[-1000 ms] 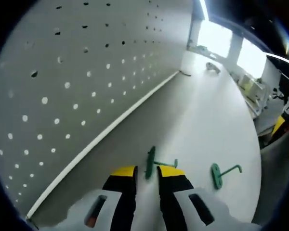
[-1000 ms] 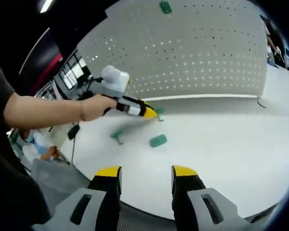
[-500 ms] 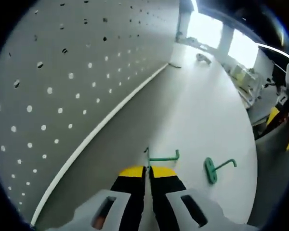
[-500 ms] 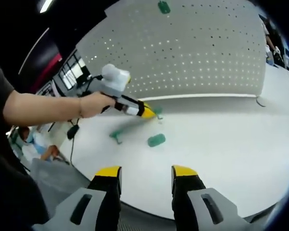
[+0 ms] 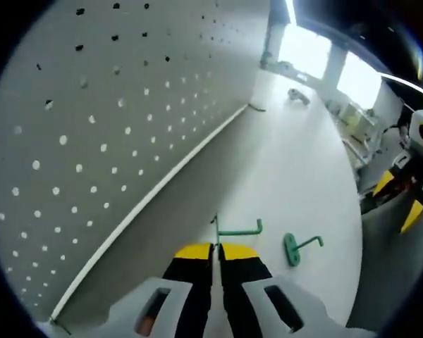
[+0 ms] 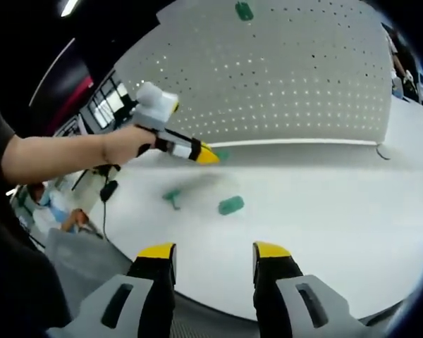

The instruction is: Insert the hook assembly into the mounting plate slot until the hook locks in place.

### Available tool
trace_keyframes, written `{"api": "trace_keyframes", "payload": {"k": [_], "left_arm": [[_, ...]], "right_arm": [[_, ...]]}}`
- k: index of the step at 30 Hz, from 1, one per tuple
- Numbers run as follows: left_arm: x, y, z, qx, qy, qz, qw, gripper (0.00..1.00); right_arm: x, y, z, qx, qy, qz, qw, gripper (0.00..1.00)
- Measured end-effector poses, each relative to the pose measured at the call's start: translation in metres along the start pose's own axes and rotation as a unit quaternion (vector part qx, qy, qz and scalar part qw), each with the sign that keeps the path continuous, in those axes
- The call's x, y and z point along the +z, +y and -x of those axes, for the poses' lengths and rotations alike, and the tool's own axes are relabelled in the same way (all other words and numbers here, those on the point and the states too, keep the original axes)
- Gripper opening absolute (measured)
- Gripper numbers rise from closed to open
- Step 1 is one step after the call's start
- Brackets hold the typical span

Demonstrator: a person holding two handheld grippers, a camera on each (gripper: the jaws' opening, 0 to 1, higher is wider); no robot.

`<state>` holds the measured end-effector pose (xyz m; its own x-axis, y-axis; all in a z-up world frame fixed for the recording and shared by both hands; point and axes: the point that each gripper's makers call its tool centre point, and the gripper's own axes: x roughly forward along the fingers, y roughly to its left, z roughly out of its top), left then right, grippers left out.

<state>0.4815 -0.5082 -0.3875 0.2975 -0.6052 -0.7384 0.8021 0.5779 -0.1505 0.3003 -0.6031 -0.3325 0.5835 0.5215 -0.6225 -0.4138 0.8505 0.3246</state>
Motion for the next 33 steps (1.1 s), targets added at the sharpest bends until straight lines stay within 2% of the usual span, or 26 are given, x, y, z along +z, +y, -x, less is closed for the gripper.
{"api": "trace_keyframes", "payload": {"k": [1,6,16,18,21,24,28,33], "left_arm": [[0.000,-0.001,0.002,-0.001,0.001,0.009,1.0000,0.03],[0.012,-0.011,0.017,-0.001,-0.008,0.005,1.0000,0.03],[0.040,-0.031,0.065,0.005,-0.039,0.007,0.9992,0.03],[0.040,-0.032,0.071,0.010,-0.046,0.002,0.9989,0.03],[0.030,-0.035,0.078,0.014,-0.035,0.000,0.9993,0.03],[0.027,-0.039,0.088,0.018,-0.034,-0.005,0.9993,0.03],[0.034,-0.049,0.105,0.018,-0.055,0.014,0.9982,0.03],[0.042,-0.063,0.128,0.026,-0.083,0.019,0.9960,0.03]], "right_arm": [[0.001,0.001,0.000,0.001,0.000,0.004,1.0000,0.43],[0.010,0.007,0.003,0.008,-0.007,0.016,0.9998,0.43],[0.025,0.020,0.004,0.019,-0.022,0.044,0.9986,0.44],[0.027,0.021,0.004,0.017,-0.028,0.053,0.9980,0.46],[0.032,0.027,0.004,0.024,-0.031,0.061,0.9974,0.48],[0.037,0.033,0.004,0.033,-0.036,0.063,0.9968,0.47],[0.044,0.040,0.005,0.042,-0.047,0.063,0.9961,0.47],[0.050,0.047,0.007,0.051,-0.058,0.055,0.9955,0.47]]}}
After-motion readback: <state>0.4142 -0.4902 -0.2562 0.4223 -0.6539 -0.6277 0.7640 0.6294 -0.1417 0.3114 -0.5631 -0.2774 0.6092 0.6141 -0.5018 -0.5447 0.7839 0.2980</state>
